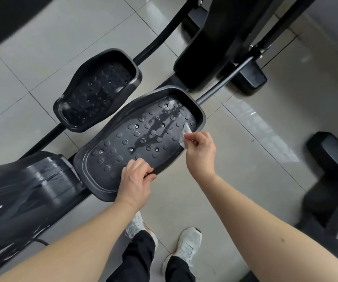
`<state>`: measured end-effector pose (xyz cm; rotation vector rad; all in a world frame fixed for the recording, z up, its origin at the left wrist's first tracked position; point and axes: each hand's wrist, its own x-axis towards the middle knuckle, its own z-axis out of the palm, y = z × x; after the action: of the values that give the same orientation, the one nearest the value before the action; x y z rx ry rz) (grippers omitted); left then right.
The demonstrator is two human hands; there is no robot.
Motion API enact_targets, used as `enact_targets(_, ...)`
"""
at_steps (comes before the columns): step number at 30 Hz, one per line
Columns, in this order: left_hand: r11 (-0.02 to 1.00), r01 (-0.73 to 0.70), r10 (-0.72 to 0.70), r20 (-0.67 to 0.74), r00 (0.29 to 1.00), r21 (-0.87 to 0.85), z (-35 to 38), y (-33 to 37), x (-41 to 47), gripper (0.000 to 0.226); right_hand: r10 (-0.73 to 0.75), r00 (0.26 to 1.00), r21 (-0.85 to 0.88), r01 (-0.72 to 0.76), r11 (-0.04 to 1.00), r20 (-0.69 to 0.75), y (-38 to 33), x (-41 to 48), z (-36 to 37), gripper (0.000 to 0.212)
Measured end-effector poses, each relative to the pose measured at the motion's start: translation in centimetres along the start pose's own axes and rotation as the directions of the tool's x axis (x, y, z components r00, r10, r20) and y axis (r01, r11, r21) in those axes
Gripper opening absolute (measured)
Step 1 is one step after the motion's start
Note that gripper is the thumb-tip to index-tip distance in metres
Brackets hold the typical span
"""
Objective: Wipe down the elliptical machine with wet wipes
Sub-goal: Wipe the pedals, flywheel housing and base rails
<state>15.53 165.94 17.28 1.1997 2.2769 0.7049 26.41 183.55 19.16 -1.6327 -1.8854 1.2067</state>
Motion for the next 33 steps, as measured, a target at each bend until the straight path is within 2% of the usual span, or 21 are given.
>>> enact_targets(9,0.997,-0.024,0.025,-0.009,1.000,0.070,0.8,2.5,2.7,0.022,-0.052,0.998,0.068,0.050,0.996,0.028,1.2,3.6,-2.1,0.010)
enact_targets(14,0.997,-0.039,0.040,-0.007,0.999,0.061,2.3,3.6,4.9,0.015,-0.108,0.993,0.104,0.113,0.988,-0.055,1.8,3.2,-2.1,0.017)
enact_targets(18,0.997,-0.036,0.036,0.002,0.999,0.065,2.9,4.2,6.1,0.014,-0.186,0.981,0.041,0.184,0.982,0.051,2.1,-0.4,-0.5,0.018)
enact_targets(20,0.997,-0.044,0.043,0.020,0.999,0.064,3.3,4.9,7.2,0.015,-0.201,0.980,0.006,0.201,0.979,-0.005,1.9,1.6,-1.2,0.017)
enact_targets(23,0.997,-0.052,0.050,0.030,0.998,0.065,3.8,5.9,9.0,0.016,-0.091,0.985,0.039,0.097,0.995,-0.144,1.3,6.3,-2.4,0.012)
enact_targets(26,0.996,-0.072,0.068,0.065,0.996,0.058,4.0,6.8,10.4,0.017,0.113,0.953,0.296,-0.026,0.955,-0.281,1.4,6.5,-1.9,0.013)
enact_targets(28,0.995,-0.098,0.094,0.108,0.990,0.033,4.0,6.7,11.2,0.015,0.227,0.938,0.424,-0.100,0.900,-0.261,2.0,3.8,-0.3,0.019)
enact_targets(31,0.994,-0.107,0.111,0.207,0.972,-0.031,3.7,6.3,12.3,0.007,0.321,0.942,0.523,-0.226,0.822,-0.097,3.0,0.8,0.8,0.015)
enact_targets(33,0.996,-0.082,0.091,0.256,0.962,-0.047,3.7,6.7,12.9,0.005,0.343,0.927,0.529,-0.218,0.820,-0.150,3.2,3.2,-0.4,0.010)
